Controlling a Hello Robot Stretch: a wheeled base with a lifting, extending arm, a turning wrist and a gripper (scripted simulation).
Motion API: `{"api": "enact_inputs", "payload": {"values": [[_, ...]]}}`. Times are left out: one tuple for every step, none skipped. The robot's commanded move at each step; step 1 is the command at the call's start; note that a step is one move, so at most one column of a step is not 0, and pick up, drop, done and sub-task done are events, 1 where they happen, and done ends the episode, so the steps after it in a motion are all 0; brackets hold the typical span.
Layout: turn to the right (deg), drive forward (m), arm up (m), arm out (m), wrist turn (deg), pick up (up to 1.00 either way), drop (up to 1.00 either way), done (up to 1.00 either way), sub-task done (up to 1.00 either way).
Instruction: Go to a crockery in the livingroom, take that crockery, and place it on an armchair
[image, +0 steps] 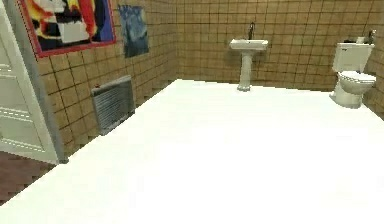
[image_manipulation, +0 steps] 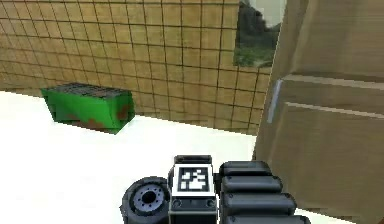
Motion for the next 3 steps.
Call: {"api": "enact_inputs", "payload": {"values": [[15.0, 0.00, 0.00, 0.00, 0.0, 0.00, 0.00, 0.00, 0.00], [0.0, 0.45, 0.00, 0.00, 0.0, 0.00, 0.00, 0.00, 0.00], [-45.0, 0.00, 0.00, 0.00, 0.0, 0.00, 0.00, 0.00, 0.00]]}}
